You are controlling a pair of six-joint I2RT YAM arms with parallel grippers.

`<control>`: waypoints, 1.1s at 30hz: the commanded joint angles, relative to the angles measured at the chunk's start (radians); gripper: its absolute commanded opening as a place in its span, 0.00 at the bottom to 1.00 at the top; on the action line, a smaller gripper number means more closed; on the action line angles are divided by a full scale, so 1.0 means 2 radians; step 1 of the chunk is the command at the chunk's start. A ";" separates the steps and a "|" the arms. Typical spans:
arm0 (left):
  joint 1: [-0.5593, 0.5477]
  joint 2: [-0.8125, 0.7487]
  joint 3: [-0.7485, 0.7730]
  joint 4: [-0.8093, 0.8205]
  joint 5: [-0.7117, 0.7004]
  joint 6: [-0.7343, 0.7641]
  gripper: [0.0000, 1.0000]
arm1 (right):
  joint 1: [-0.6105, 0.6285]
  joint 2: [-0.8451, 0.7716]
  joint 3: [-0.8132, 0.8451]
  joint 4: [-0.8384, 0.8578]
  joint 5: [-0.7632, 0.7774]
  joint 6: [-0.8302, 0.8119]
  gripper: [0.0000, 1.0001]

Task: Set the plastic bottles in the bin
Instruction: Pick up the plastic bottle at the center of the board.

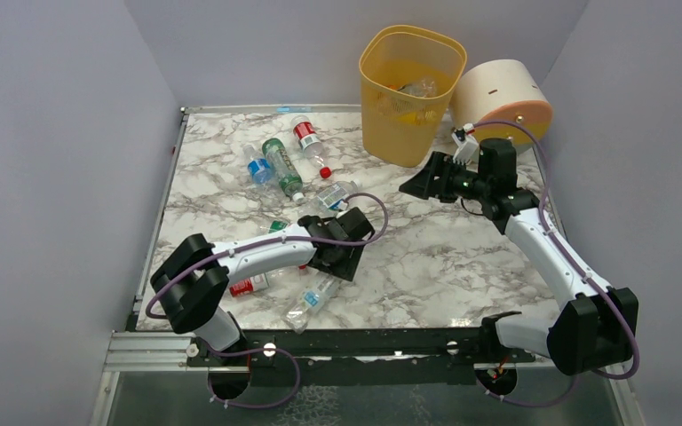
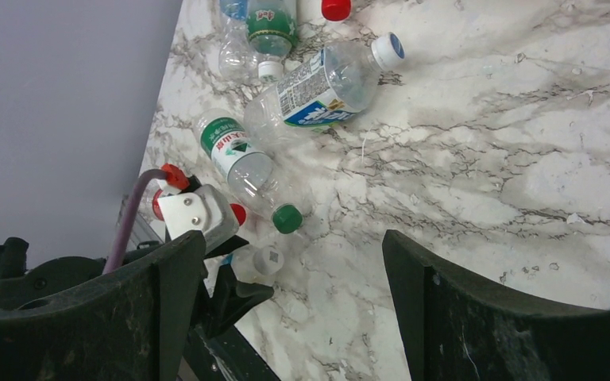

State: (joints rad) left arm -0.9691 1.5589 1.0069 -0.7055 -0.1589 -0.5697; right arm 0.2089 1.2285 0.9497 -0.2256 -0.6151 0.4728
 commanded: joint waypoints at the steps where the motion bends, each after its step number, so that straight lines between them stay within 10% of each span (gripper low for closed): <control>1: 0.000 -0.009 0.035 -0.006 -0.034 0.012 0.59 | 0.003 -0.010 0.000 -0.010 0.006 -0.007 0.85; 33: 0.029 -0.088 0.161 0.000 -0.054 0.044 0.56 | 0.003 -0.021 -0.044 0.004 -0.012 0.002 0.85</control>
State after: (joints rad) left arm -0.9218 1.4212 1.2869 -0.7292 -0.2634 -0.4938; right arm 0.2096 1.1984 0.8886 -0.2539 -0.5980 0.4736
